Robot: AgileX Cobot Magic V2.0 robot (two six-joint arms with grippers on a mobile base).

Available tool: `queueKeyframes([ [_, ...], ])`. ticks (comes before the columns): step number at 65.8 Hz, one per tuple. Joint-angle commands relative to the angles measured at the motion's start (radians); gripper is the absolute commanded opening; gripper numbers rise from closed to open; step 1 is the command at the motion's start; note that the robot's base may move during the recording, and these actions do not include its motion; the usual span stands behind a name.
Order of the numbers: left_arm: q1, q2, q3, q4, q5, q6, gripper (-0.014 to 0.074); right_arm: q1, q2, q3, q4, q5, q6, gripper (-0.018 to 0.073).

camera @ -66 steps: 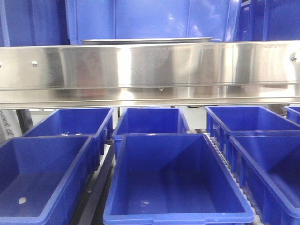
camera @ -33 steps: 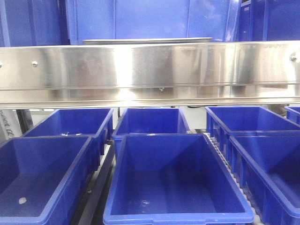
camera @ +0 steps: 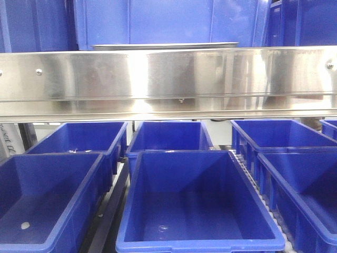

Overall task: Stack silver trays without gaps
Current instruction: 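Open both grippers and release the tray onto the stack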

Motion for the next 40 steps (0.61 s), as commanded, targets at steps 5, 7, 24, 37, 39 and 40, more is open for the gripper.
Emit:
queueKeyframes([
  [5,-0.007,-0.005,0.001,0.003,-0.022,0.002,-0.0008,-0.001,-0.006,0.000,-0.008,-0.020,-0.006,-0.0018],
  [7,-0.007,-0.005,0.001,0.003,-0.022,0.002,-0.0008,-0.001,-0.006,0.000,-0.008,-0.020,-0.006,-0.0018],
  [24,-0.007,-0.005,0.001,0.003,-0.022,0.002,-0.0008,-0.001,-0.006,0.001,-0.008,-0.021,-0.006,-0.0018],
  [37,-0.007,-0.005,0.001,0.003,-0.022,0.002,-0.0008,-0.001,-0.008,0.001,-0.008,-0.018,-0.006,-0.0018],
  [39,-0.007,-0.005,0.001,0.003,-0.022,0.002,-0.0008,-0.001,-0.010,0.004,-0.008,-0.015,-0.006,-0.0018],
  [40,-0.007,-0.005,0.001,0.003,-0.022,0.002,-0.0008,-0.001,-0.013,0.008,-0.008,-0.015,-0.008,-0.0018],
])
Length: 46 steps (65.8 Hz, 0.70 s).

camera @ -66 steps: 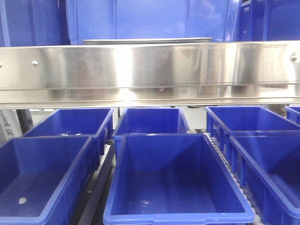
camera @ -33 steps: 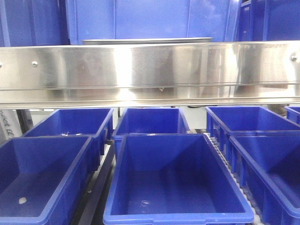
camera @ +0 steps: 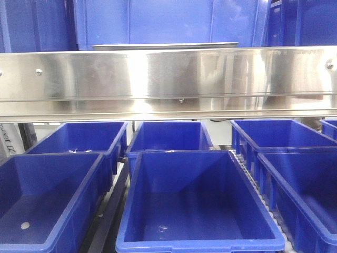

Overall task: Stack silver trays without gaps
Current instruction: 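Open both grippers and release the tray onto the stack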

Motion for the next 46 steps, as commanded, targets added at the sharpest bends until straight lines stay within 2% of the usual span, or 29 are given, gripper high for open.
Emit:
queueKeyframes([
  [1,-0.007,-0.005,-0.001,0.003,-0.022,0.002,-0.0008,-0.001,-0.013,0.008,-0.008,-0.011,-0.013,-0.0018],
  [4,-0.007,-0.005,-0.001,0.003,-0.022,0.002,-0.0008,-0.003,-0.020,0.019,0.020,0.011,-0.071,-0.0018],
  [9,-0.007,-0.005,-0.001,0.003,-0.022,0.002,-0.0008,-0.029,-0.042,0.045,0.160,0.060,-0.309,-0.0018],
  [12,-0.007,-0.005,-0.001,0.003,-0.022,0.002,-0.0008,-0.058,-0.054,0.065,0.213,0.051,-0.383,-0.0018],
  [17,-0.007,-0.005,-0.001,0.003,-0.022,0.002,-0.0008,-0.125,-0.082,0.100,0.258,0.022,-0.419,-0.0018],
  [23,-0.007,-0.005,-0.001,0.003,-0.022,0.002,-0.0008,-0.245,-0.125,0.159,0.325,0.003,-0.421,-0.0018],
  [28,-0.007,-0.005,-0.001,0.003,-0.022,0.002,-0.0008,-0.339,-0.162,0.204,0.333,0.001,-0.430,-0.0018],
  [36,-0.007,-0.005,-0.001,0.003,-0.022,0.002,-0.0008,-0.483,-0.233,0.278,0.388,-0.029,-0.622,-0.0018],
  [46,-0.007,-0.005,-0.001,0.003,-0.022,0.002,-0.0008,-0.596,-0.334,0.365,0.409,-0.081,-0.641,-0.0018],
])
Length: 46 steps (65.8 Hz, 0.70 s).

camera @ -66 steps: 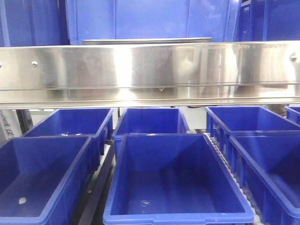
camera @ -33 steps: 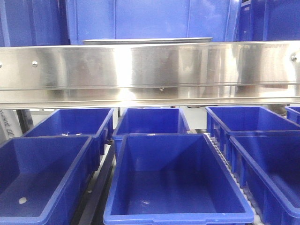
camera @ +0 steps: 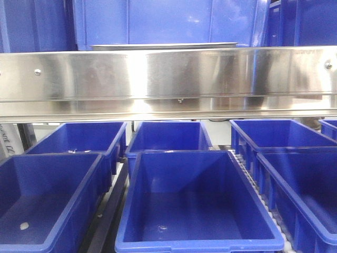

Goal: Stack silver trays without gaps

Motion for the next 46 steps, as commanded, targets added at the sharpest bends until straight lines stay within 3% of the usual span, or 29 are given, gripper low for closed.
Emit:
queueKeyframes([
  [1,-0.007,-0.005,-0.001,0.003,-0.022,0.002,-0.0008,-0.048,-0.058,0.049,0.012,-0.060,-0.027,-0.0018],
  [10,-0.007,-0.005,-0.001,0.003,-0.022,0.002,-0.0008,-0.059,-0.162,0.143,0.012,-0.078,-0.027,-0.0018],
  [46,-0.007,-0.005,-0.001,0.003,-0.025,0.002,-0.0008,0.019,-0.162,0.143,0.012,-0.044,0.026,-0.0018],
])
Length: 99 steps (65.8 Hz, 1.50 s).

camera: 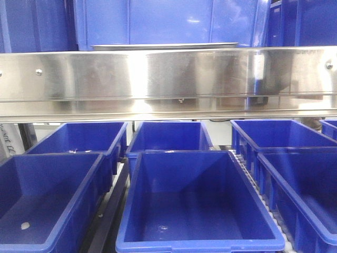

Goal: Stack silver trays without gaps

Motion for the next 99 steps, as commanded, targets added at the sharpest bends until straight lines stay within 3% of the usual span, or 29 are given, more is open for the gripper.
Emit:
queueKeyframes([
  [1,-0.005,-0.005,-0.001,0.003,-0.022,0.002,-0.0008,0.003,-0.004,0.000,0.002,-0.007,0.005,-0.0018],
  [43,-0.002,-0.014,0.006,0.002,-0.017,0.002,-0.0008,0.003,-0.004,0.000,0.002,-0.009,0.005,-0.0018],
  [47,0.016,-0.037,0.009,-0.003,-0.007,0.033,-0.0009,0.003,-0.004,0.000,0.002,-0.009,0.005,-0.0018],
  [52,0.056,-0.078,0.021,-0.068,-0.002,0.159,-0.0009,0.003,-0.004,0.000,0.002,-0.009,0.005,-0.0018],
  [60,0.164,-0.159,0.082,-0.389,-0.002,0.535,-0.0009,0.003,-0.004,0.000,0.002,-0.009,0.005,-0.0018],
  [64,0.235,-0.191,0.128,-0.496,-0.007,0.636,-0.0009,0.003,-0.004,0.000,0.002,-0.009,0.005,-0.0018],
  [74,0.402,-0.265,0.273,-0.527,0.003,0.646,-0.0009,0.003,-0.004,0.000,0.002,-0.009,0.005,-0.0018],
  [83,0.509,-0.333,0.361,-0.534,0.046,0.588,-0.0009,0.003,-0.004,0.000,0.002,-0.009,0.005,-0.0018],
  [94,0.572,-0.420,0.445,-0.532,0.050,0.583,-0.0009,0.003,-0.004,0.000,0.002,-0.009,0.005,-0.0018],
  [99,0.586,-0.467,0.486,-0.509,0.050,0.535,-0.0009,0.003,-0.004,0.000,0.002,-0.009,0.005,-0.0018],
])
